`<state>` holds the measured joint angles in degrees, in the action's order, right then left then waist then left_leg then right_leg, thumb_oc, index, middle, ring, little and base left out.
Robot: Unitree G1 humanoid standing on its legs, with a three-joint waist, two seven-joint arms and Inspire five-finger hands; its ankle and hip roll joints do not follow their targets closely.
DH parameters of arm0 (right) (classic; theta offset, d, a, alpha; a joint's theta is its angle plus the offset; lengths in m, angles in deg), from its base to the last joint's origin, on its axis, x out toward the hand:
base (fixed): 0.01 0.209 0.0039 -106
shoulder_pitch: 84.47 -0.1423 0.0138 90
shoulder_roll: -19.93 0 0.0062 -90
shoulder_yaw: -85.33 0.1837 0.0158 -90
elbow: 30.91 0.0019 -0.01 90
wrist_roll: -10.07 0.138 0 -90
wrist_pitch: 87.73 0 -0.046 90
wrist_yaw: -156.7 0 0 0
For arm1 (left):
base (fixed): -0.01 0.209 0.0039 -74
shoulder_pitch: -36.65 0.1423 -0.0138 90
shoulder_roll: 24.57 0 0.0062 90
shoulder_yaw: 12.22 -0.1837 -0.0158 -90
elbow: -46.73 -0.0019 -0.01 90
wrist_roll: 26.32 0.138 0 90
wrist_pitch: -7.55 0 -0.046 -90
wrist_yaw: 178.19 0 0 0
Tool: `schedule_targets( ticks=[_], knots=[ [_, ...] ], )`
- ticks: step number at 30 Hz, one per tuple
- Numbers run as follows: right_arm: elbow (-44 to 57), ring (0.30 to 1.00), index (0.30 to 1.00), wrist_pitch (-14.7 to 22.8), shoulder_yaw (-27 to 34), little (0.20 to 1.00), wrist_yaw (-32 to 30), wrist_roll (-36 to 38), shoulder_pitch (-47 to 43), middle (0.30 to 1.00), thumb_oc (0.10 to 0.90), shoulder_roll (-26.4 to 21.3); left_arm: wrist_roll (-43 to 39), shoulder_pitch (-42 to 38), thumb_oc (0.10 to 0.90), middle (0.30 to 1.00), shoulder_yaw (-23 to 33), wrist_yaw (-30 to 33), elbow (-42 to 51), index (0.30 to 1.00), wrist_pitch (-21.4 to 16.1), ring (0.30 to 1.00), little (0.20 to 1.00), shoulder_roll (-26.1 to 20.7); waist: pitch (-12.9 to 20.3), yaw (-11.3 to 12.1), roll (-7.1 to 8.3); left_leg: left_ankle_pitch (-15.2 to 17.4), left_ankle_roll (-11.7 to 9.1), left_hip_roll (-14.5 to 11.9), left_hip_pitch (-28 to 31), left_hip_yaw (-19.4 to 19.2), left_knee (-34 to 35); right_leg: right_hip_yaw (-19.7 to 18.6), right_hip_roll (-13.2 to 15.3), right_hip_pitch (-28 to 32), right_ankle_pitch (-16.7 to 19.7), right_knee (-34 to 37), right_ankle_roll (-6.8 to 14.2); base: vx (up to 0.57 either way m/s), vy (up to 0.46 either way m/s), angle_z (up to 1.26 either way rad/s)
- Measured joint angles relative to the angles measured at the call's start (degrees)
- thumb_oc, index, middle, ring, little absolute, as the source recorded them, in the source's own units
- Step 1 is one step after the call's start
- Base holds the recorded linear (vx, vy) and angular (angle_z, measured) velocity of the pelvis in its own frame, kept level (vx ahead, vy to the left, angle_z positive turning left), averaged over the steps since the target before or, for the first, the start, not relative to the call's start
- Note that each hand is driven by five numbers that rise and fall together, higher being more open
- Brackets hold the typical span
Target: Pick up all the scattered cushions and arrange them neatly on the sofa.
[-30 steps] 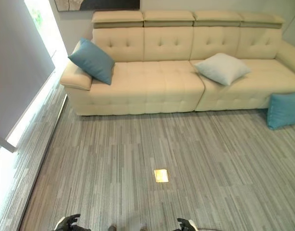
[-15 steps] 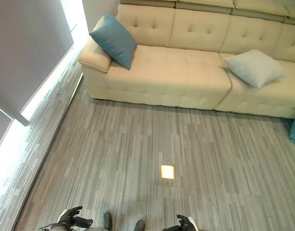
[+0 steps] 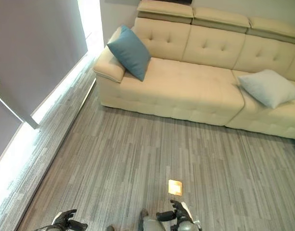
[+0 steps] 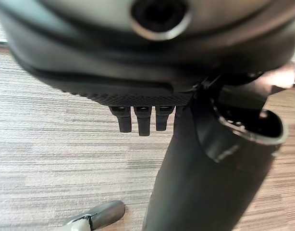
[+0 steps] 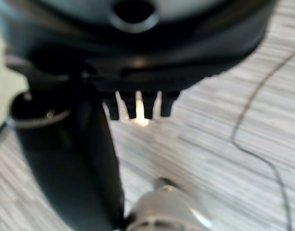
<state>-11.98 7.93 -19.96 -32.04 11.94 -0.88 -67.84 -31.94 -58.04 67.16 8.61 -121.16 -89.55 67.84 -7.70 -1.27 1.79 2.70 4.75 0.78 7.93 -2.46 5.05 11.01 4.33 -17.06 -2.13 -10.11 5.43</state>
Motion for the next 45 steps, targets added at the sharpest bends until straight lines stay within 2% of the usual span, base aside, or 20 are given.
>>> schedule_targets(
  ticks=[2, 5, 8, 9, 10, 13, 15, 18, 20, 23, 26, 27, 30, 32, 33, 35, 38, 40, 42, 45],
  knots=[
    [-0.64, 0.900, 0.900, -0.14, 0.11, 0.900, 0.01, -0.07, 1.11, 0.900, 0.800, 0.35, 0.04, 0.88, 0.800, 0.900, -0.09, 0.02, 0.00, 0.900, 0.00, 0.900, 0.900, 0.07, 0.38, -0.10, 1.17, 2.30, -1.21, 0.27, 2.18, 1.70, 0.05, -0.41, 0.21, 1.54, 5.00, 1.72, -1.26, 0.26, -0.089, 0.34],
    [-1.69, 0.900, 0.900, -0.74, 0.13, 0.900, -0.02, -0.47, 2.28, 0.900, 0.800, 0.25, 0.09, 2.23, 0.800, 0.900, -0.12, -0.30, -0.25, 0.900, 0.01, 0.900, 0.900, 1.08, 1.71, -0.36, -0.79, 3.90, -3.65, -3.17, 4.25, 3.63, -1.00, -0.14, -3.50, 5.07, 4.75, 2.74, -3.98, 0.27, -0.128, 0.39],
    [-2.37, 0.900, 0.900, -1.26, 0.95, 0.900, 0.67, -0.57, 2.57, 0.900, 0.800, 0.24, -0.03, 2.46, 0.800, 0.900, 0.08, -1.06, -0.30, 0.900, -0.01, 0.900, 0.900, 1.13, 1.71, 0.32, 0.84, 4.31, -6.62, -3.79, 0.08, 4.48, -14.13, 1.40, -4.12, 11.54, 4.70, 8.92, -5.14, 0.21, -0.147, 0.35],
    [-2.69, 0.900, 0.900, -1.24, 0.84, 0.900, 0.88, -0.46, 3.56, 0.900, 0.800, 0.12, -1.22, 1.87, 0.800, 0.900, 0.58, -1.22, 0.15, 0.900, -0.32, 0.900, 0.900, 0.57, 1.69, 0.82, 2.43, 4.66, -9.81, -2.82, -6.47, 3.65, -28.70, 1.39, -3.85, 14.77, 6.45, 12.59, -7.77, 0.14, -0.088, 0.19],
    [-2.95, 0.900, 0.900, -1.28, 0.12, 0.900, 0.92, -0.32, 3.52, 0.900, 0.800, -0.25, -1.44, 1.66, 0.800, 0.900, 0.80, -0.96, 0.57, 0.900, -0.87, 0.900, 0.900, 0.70, 1.70, 1.81, 2.29, 5.00, -11.10, -3.17, -9.32, 2.73, -33.76, 1.00, -4.10, 15.46, 6.54, 12.82, -9.05, 0.12, -0.062, -0.07],
    [-2.95, 0.900, 0.900, -1.17, -0.05, 0.900, 0.93, 0.37, 2.06, 0.900, 0.800, -0.89, -1.46, -0.65, 0.800, 0.900, 0.08, -1.23, 1.62, 0.900, -0.73, 0.900, 0.900, 1.33, 1.21, 1.51, 1.84, 5.05, -11.07, -5.05, -16.75, -1.53, -41.16, 0.97, -4.97, 17.32, 3.91, 14.01, -11.36, 0.22, -0.030, 0.03],
    [-2.90, 0.900, 0.900, -1.17, -0.62, 0.900, 0.97, 0.89, 1.69, 0.900, 0.800, -0.70, -1.45, -1.48, 0.800, 0.900, 0.07, -1.28, 2.00, 0.900, -0.77, 0.900, 0.900, 1.20, 0.41, 1.62, 2.35, 5.37, -9.95, -5.06, -17.91, -3.58, -36.95, 1.37, -5.02, 18.91, 4.02, 15.33, -12.35, 0.26, 0.021, 0.06],
    [-3.51, 0.900, 0.900, -1.21, -1.72, 0.900, 0.98, 1.01, 2.15, 0.900, 0.800, -0.41, -1.51, -2.52, 0.800, 0.900, 0.11, -1.28, 1.94, 0.900, -0.64, 0.900, 0.900, 0.62, -0.75, 1.86, 3.17, 2.87, -8.49, -3.85, -18.93, -5.01, -18.21, 2.54, -5.28, 20.81, 2.62, 15.39, -10.58, 0.29, 0.073, 0.12],
    [-4.80, 0.900, 0.900, -1.23, -1.70, 0.900, 0.91, 1.10, 1.82, 0.900, 0.800, -0.23, -2.08, -2.56, 0.800, 0.900, 0.21, -1.17, 2.05, 0.900, -0.93, 0.900, 0.900, 0.37, -1.39, 2.23, 2.97, -3.96, -9.63, -3.81, -20.98, -4.84, -7.27, 2.64, -6.10, 22.75, -0.55, 15.79, -7.34, 0.31, 0.107, 0.12],
    [-5.16, 0.900, 0.900, -1.26, -1.65, 0.900, 0.85, 1.10, 1.86, 0.900, 0.800, -0.34, -3.56, -2.89, 0.800, 0.900, 0.21, -1.27, 2.67, 0.900, -1.77, 0.900, 0.900, 0.41, -2.20, 3.55, 2.80, -7.95, -9.86, -3.87, -22.99, -3.78, -4.58, 1.88, -6.67, 25.12, -1.69, 15.38, -7.08, 0.33, 0.172, -0.21],
    [-5.64, 0.900, 0.900, -1.19, -1.55, 0.900, 0.82, 1.08, 2.47, 0.900, 0.800, -0.23, -3.34, -2.53, 0.800, 0.900, 0.64, -1.37, 1.43, 0.900, -1.23, 0.900, 0.900, 0.88, -1.38, 3.36, 2.33, -12.39, -4.49, -2.00, -18.51, -3.38, -2.90, -1.09, -5.21, 29.93, -5.32, 14.17, -4.64, 0.36, 0.255, -0.53],
    [-5.63, 0.900, 0.900, -1.16, -1.57, 0.900, 0.93, 1.08, 2.70, 0.900, 0.800, -0.13, -3.21, -2.35, 0.800, 0.900, 0.47, -1.17, 1.34, 0.900, -1.06, 0.900, 0.900, 0.92, -1.19, 3.33, 2.38, -13.27, -3.79, -1.50, -17.21, -3.42, -2.92, -1.41, -4.48, 29.61, -6.55, 11.23, -3.71, 0.25, 0.255, -0.37],
    [-4.33, 0.900, 0.900, -1.18, -1.59, 0.900, 0.96, 1.12, 3.55, 0.900, 0.800, 0.06, -1.56, -2.25, 0.800, 0.900, -0.53, -1.18, 1.74, 0.900, -1.16, 0.900, 0.900, 0.78, -0.61, 1.98, 0.65, -11.45, -0.28, -0.30, -13.31, -3.26, -0.89, -2.12, -1.09, 19.96, -10.17, -12.87, 0.16, 0.20, 0.211, -0.03],
    [-2.27, 0.900, 0.900, -0.97, 0.03, 0.900, 0.37, 1.62, 3.32, 0.900, 0.800, -0.61, -1.02, -2.12, 0.800, 0.900, -0.93, -1.06, 1.69, 0.900, -0.17, 0.900, 0.900, -0.22, -0.18, 0.79, 2.04, -10.55, 1.28, 3.16, -10.10, -3.46, 0.04, -2.42, 4.30, 11.26, -10.72, -32.21, 0.96, 0.20, 0.139, 0.24],
    [-2.24, 0.900, 0.900, -1.18, -0.03, 0.900, 0.39, 1.52, 2.90, 0.900, 0.800, -0.66, -1.04, -2.20, 0.800, 0.900, -1.96, -0.99, 1.78, 0.900, -0.10, 0.900, 0.900, -0.43, -0.22, 0.66, 1.79, -9.88, 2.13, 3.40, -9.19, -3.21, 0.03, -1.85, 4.92, 10.15, -10.75, -33.35, 0.94, 0.18, 0.077, 0.19],
    [-2.20, 0.900, 0.900, -1.08, 0.00, 0.900, 0.28, 1.36, 2.02, 0.900, 0.800, -0.78, -1.03, -2.20, 0.800, 0.900, -2.63, -1.02, 1.99, 0.900, -0.12, 0.900, 0.900, -0.77, -0.51, 0.87, 0.87, -8.78, 2.90, 3.45, -7.46, -3.18, 0.02, -1.35, 4.94, 7.86, -10.74, -32.42, 0.96, 0.30, 0.038, 0.06],
    [-1.94, 0.900, 0.900, -0.89, -0.18, 0.900, -0.16, 0.65, 0.38, 0.900, 0.800, -1.30, -1.05, -1.89, 0.800, 0.900, -2.58, -1.07, 1.58, 0.900, 0.05, 0.900, 0.900, -0.88, -0.90, 0.60, -0.47, -5.43, 2.03, 3.29, -3.69, -3.24, 0.05, 1.82, 4.21, 5.01, -10.58, -20.30, 0.49, 0.33, -0.023, -0.06],
    [-0.47, 0.900, 0.900, -0.84, -0.27, 0.900, -0.12, 0.61, 0.57, 0.900, 0.800, -1.33, -1.05, -1.56, 0.800, 0.900, -2.51, -1.08, 1.42, 0.900, 0.01, 0.900, 0.900, -1.04, -0.80, 0.43, -0.27, -3.22, -0.37, 3.35, -2.42, -3.87, 0.01, 3.38, 2.79, 2.02, -7.86, -10.24, -1.18, 0.38, -0.042, -0.19],
    [0.01, 0.900, 0.900, -0.84, -0.02, 0.900, -0.01, 0.54, 0.73, 0.900, 0.800, -1.23, -1.04, -1.67, 0.800, 0.900, -2.18, -1.24, 0.33, 0.900, 0.05, 0.900, 0.900, -0.94, -0.76, 0.13, -0.15, -1.72, -0.99, 3.29, -0.92, -4.01, 0.03, 2.87, 0.82, -0.38, -2.67, -0.53, -0.18, 0.29, -0.050, -0.07],
    [-1.25, 0.900, 0.900, -1.38, -0.04, 0.900, 0.04, 0.36, 3.04, 0.900, 0.800, -0.60, -1.04, -1.30, 0.800, 0.900, -2.26, -1.33, 0.56, 0.900, -0.08, 0.900, 0.900, -0.64, -0.30, -0.86, 0.76, 0.40, -1.18, 3.73, 2.55, -2.26, 0.02, 2.91, 1.06, -0.50, 2.01, 0.82, -1.48, 0.37, -0.073, 0.44]
  ],
)
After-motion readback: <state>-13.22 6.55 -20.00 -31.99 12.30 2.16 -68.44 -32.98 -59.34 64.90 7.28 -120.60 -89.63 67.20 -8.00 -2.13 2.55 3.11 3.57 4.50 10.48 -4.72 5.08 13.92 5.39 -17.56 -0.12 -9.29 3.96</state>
